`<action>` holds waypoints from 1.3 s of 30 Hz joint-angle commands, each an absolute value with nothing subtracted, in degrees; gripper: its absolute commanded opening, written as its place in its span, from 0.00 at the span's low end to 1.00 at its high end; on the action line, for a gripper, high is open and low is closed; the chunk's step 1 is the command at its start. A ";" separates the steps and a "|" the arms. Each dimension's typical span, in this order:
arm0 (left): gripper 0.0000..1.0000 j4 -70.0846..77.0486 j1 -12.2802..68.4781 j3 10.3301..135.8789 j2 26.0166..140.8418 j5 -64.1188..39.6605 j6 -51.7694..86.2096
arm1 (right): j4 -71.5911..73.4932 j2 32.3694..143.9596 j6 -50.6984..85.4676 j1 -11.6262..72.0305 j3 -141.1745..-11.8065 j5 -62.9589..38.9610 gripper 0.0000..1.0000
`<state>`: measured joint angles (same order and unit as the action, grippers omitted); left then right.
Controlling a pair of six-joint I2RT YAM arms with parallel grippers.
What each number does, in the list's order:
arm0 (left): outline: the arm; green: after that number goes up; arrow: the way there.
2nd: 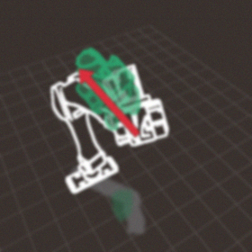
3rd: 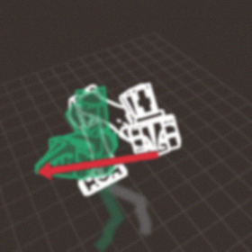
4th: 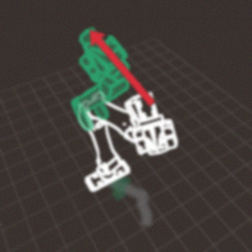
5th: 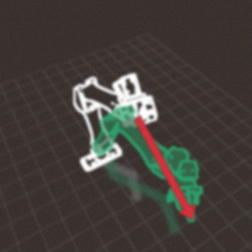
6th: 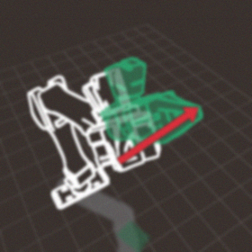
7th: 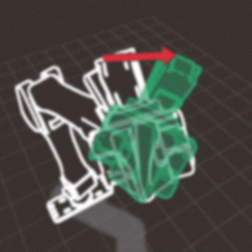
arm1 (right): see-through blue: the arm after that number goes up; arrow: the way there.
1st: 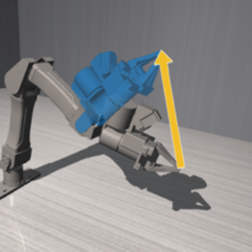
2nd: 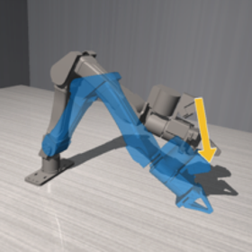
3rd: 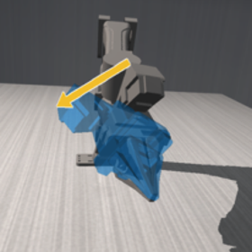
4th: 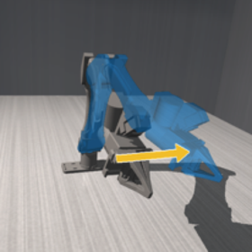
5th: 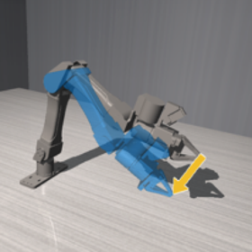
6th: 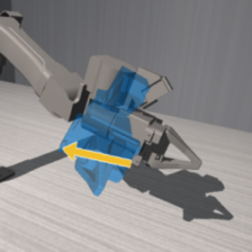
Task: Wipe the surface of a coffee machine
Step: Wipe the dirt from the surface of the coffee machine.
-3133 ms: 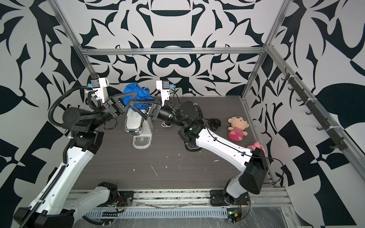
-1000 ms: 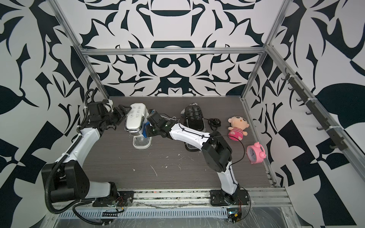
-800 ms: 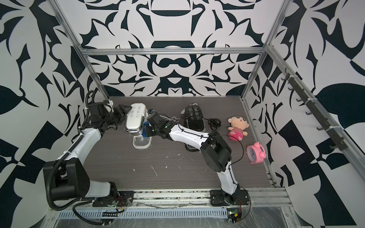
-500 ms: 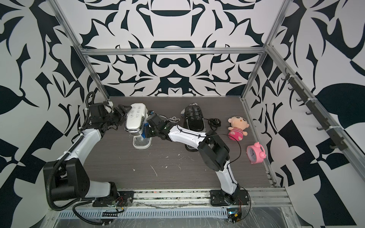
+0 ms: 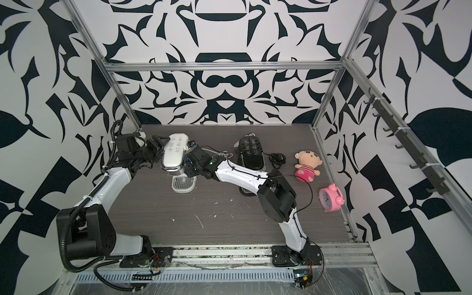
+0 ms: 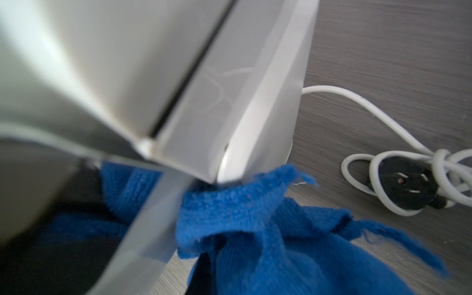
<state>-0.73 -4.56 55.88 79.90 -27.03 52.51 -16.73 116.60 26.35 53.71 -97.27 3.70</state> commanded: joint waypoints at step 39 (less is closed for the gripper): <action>0.78 -3.57 -4.61 51.42 81.50 -28.98 56.52 | 39.14 120.59 60.06 55.63 -73.14 -10.00 0.00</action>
<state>3.42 -4.82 53.98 80.20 -28.88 56.73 27.75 119.63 54.92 55.11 -74.17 -8.82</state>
